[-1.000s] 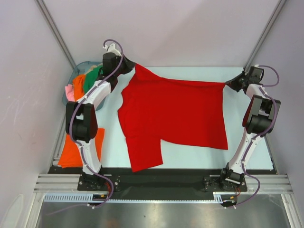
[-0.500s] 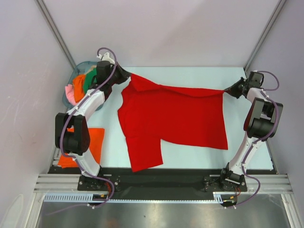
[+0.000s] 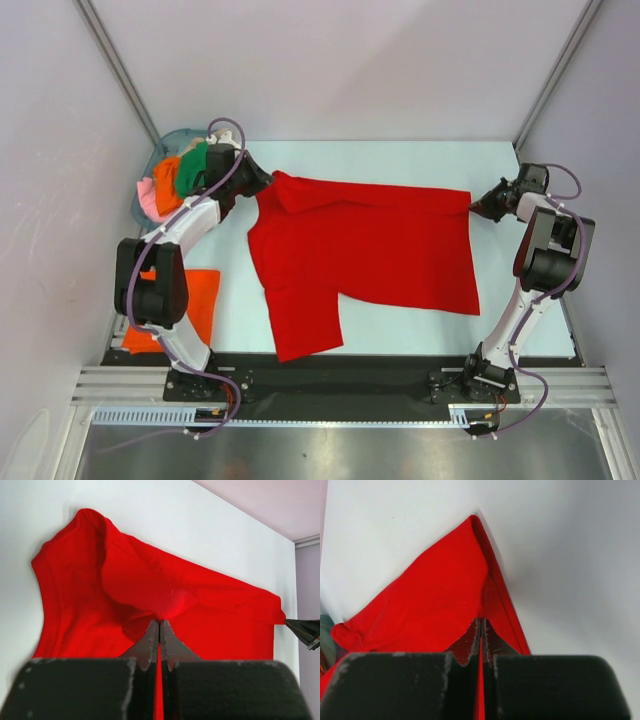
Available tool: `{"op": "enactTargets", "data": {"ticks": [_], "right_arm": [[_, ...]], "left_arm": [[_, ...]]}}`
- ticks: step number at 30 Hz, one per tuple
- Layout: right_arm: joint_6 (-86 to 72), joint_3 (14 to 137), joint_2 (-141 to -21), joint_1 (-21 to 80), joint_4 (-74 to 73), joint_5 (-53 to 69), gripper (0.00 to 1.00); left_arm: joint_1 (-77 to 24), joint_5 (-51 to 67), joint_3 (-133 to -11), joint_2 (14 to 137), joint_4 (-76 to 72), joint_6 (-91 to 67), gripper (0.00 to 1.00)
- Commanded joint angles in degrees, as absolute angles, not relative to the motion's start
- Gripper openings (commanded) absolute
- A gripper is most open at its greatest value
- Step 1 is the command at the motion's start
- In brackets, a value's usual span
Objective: Fold and stack the t-shirts
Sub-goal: Fold the tshirt
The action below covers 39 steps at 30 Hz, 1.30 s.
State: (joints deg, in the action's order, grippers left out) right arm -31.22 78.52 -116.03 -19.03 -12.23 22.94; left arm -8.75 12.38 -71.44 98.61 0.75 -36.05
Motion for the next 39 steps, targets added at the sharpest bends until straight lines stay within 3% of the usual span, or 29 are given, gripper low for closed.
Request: {"op": "enactTargets", "data": {"ticks": [1, 39], "right_arm": [[-29.97, 77.87, -114.08, -19.34, -11.78, 22.41, 0.00], [-28.83, 74.45, -115.14, -19.87, -11.51, 18.99, 0.00]], "left_arm": [[-8.17, 12.13, -70.84, 94.66, 1.58, -37.09, 0.00], [-6.85, 10.28, -70.67, 97.64, 6.42, -36.91, 0.00]]}}
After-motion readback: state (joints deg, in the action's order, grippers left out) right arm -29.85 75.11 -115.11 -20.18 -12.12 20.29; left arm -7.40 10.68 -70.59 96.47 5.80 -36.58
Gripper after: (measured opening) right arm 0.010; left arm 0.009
